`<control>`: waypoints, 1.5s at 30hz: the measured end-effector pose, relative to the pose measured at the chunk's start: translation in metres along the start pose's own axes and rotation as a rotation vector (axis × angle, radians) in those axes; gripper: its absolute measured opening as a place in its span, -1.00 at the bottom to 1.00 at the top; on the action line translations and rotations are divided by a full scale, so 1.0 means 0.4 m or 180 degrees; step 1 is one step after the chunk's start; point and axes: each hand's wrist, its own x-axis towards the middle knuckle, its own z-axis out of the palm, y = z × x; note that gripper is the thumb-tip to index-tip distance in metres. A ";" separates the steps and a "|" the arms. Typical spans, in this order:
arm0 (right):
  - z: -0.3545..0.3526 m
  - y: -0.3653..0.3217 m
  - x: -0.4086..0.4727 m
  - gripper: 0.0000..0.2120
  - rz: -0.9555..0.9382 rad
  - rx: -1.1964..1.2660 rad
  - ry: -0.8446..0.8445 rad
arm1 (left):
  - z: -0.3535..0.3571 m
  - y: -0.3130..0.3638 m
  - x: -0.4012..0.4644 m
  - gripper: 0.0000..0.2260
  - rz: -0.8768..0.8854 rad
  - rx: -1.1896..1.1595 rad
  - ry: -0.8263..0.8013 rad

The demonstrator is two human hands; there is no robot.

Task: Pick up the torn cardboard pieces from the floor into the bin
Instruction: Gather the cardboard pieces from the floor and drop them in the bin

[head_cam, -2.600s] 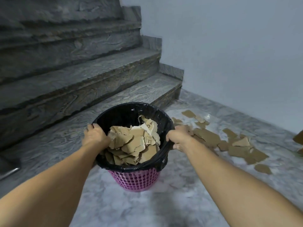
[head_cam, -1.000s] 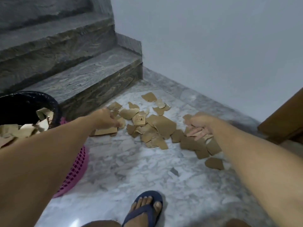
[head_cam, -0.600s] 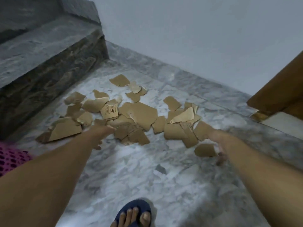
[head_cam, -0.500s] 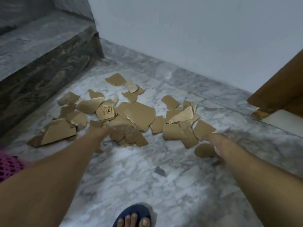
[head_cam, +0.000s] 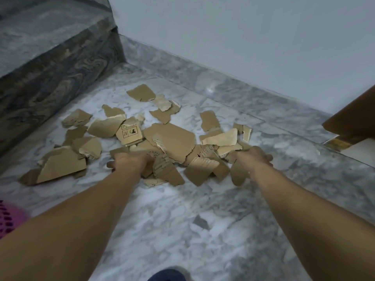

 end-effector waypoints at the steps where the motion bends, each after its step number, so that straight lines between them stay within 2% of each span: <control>1: 0.010 -0.011 0.006 -0.49 0.0006 0.0015 -0.0004 | 0.004 0.000 0.005 -0.19 0.0076 0.0050 0.0123; 3: 0.021 -0.029 0.011 -0.23 -0.0057 0.0139 0.0137 | 0.008 0.007 -0.004 -0.08 0.0020 0.0008 0.0214; 5: 0.035 -0.045 0.021 -0.06 -0.0135 0.0360 0.0158 | 0.011 0.012 0.011 -0.03 -0.0129 -0.0018 0.0246; 9: 0.048 -0.079 0.021 0.10 -0.0327 0.0137 -0.0286 | 0.039 -0.009 0.098 -0.05 0.0096 -0.0192 -0.0179; 11: 0.065 -0.095 0.021 0.12 -0.0360 0.0041 -0.0371 | 0.062 -0.035 0.157 0.03 0.0120 -0.0310 -0.0003; 13: 0.084 -0.108 0.010 0.07 -0.0463 -0.0025 -0.0293 | 0.066 -0.035 0.143 0.04 0.0170 -0.0329 0.0057; 17: 0.119 -0.120 -0.013 -0.11 -0.0698 -0.0221 -0.0269 | 0.060 -0.012 0.076 -0.12 0.0364 -0.0083 -0.0123; 20: 0.138 -0.115 -0.024 -0.26 -0.0794 0.0131 -0.0340 | 0.045 0.002 0.015 -0.12 0.0534 0.0050 -0.0174; 23: 0.148 -0.107 -0.029 -0.38 -0.0850 0.0583 -0.0400 | 0.036 -0.008 -0.021 -0.38 0.0880 -0.0196 -0.0395; 28: 0.154 -0.102 -0.037 -0.40 -0.0984 0.0796 -0.0406 | 0.029 -0.012 -0.031 -0.50 0.0875 -0.0023 -0.0541; 30: 0.164 -0.097 -0.046 -0.42 -0.0989 0.0882 -0.0506 | 0.033 -0.010 -0.038 -0.48 0.0815 0.0060 -0.0639; 34: 0.190 -0.082 -0.052 -0.43 -0.1137 0.1009 -0.0765 | 0.040 -0.005 -0.057 -0.55 0.0642 -0.0312 -0.0922; 40: 0.202 -0.075 -0.055 -0.42 -0.1251 0.1112 -0.1153 | 0.039 -0.006 -0.058 -0.61 0.0621 -0.0573 -0.1035; 45: 0.221 -0.075 -0.065 -0.40 -0.1300 0.1268 -0.0984 | 0.044 -0.010 -0.059 -0.70 0.0726 -0.0697 -0.1115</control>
